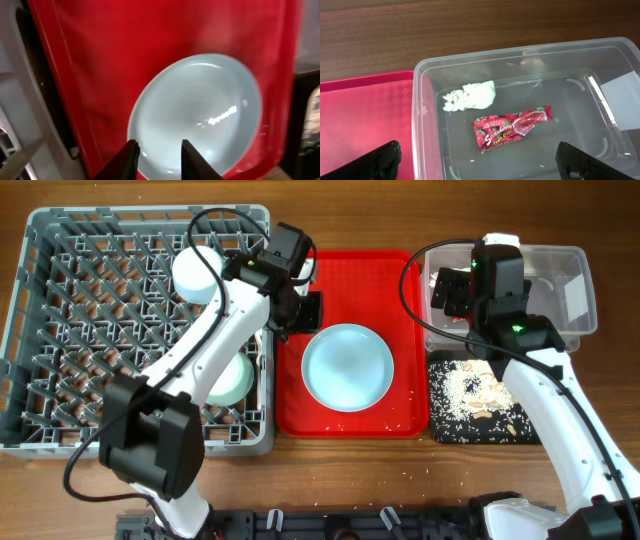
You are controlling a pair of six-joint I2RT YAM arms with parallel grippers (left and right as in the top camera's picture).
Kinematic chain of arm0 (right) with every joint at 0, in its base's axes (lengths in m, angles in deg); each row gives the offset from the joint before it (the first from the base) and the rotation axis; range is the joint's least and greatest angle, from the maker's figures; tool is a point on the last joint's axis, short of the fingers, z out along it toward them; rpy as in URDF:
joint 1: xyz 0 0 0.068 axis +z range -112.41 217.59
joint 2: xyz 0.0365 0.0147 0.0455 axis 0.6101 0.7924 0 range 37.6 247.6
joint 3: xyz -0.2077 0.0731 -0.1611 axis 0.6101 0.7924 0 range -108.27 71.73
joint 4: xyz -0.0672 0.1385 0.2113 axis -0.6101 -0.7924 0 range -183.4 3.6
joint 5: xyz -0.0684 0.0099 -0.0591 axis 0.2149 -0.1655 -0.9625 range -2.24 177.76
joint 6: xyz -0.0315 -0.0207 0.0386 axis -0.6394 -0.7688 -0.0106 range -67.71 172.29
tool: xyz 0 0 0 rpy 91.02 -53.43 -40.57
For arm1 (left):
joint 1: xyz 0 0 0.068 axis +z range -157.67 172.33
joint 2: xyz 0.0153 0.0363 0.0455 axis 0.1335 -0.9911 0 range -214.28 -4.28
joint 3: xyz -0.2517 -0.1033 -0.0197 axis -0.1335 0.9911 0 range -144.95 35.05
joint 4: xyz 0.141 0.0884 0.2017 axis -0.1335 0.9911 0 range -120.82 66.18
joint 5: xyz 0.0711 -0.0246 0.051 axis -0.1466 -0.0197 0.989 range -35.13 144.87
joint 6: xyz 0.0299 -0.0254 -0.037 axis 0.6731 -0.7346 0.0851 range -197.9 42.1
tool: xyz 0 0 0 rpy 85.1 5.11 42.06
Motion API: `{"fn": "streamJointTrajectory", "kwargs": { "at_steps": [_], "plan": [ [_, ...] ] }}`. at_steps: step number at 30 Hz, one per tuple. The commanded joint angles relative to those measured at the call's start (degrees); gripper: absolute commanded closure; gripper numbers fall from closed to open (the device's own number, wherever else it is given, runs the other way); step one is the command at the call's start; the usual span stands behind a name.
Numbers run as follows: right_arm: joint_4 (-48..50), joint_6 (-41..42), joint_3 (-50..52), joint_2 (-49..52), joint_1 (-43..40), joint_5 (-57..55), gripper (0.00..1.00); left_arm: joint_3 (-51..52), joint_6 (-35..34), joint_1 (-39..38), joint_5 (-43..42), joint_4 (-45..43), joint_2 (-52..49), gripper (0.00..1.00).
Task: Sort waste into correct bins and load items into the dishwasher rack
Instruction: 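Grasp the light blue plate rim with the left gripper and lift, then carry the plate left and stand it upright in the grey rack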
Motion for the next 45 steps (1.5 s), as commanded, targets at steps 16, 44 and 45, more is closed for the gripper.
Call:
{"fn": "streamJointTrajectory", "kwargs": {
  "at_steps": [16, 44, 45],
  "plan": [
    [0.2, 0.1, 0.0, -0.3, -0.1, 0.5, 0.00, 20.0, 3.9, -4.6, 4.4, -20.7, -4.0, 0.70],
    [0.2, 0.1, 0.0, -0.3, -0.1, 0.5, 0.00, -4.1, 19.2, 12.1, 78.6, 4.6, 25.6, 0.96],
    [0.2, 0.1, 0.0, -0.3, -0.1, 0.5, 0.00, -4.1, 19.4, 12.0, 78.6, 4.7, 23.2, 0.96]
  ]
}}
